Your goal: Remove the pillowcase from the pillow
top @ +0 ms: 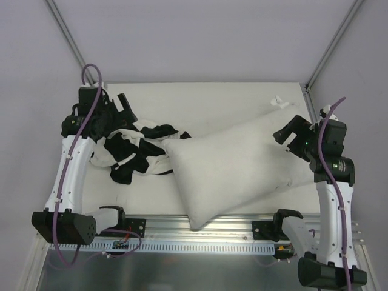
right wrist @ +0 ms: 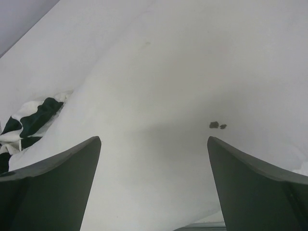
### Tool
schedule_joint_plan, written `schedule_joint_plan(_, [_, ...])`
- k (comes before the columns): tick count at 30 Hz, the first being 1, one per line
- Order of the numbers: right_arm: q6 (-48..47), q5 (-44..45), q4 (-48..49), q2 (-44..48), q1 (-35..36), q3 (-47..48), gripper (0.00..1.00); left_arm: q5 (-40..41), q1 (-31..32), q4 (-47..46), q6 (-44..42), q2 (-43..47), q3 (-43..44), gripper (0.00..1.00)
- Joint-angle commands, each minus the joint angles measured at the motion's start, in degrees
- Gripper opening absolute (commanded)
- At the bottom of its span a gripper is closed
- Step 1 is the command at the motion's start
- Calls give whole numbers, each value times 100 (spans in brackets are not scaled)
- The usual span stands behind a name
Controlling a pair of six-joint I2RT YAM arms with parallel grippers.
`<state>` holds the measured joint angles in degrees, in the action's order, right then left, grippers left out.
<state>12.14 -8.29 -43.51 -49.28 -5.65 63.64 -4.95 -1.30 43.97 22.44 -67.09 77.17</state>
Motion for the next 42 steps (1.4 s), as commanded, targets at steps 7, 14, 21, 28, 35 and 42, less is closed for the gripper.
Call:
schedule_joint_plan(7, [393,-593,-484,832,178,-1228,96,503,1096,-353,94,-1857,88,99])
schedule_joint_plan(14, [1149,-483,386,604,485,-2214,97,873,1202,-643,876,-3283,27,86])
schedule_joint_plan(21, [1344,-86,1537,-265,556,-2559,66,1154,1141,-793,789,-3767,-52,0])
schedule_joint_plan(28, [1361,1003,1705,-1794,556,-1461,12,1410,247,-793,447,-2978,-386,0])
schedule_joint_plan(35, [1344,892,1960,-3455,556,-81,23,918,-406,-802,121,-2388,-474,0])
schedule_joint_plan(42, [783,671,1628,-4247,556,1140,33,873,-415,-776,-11,-2054,-378,0])
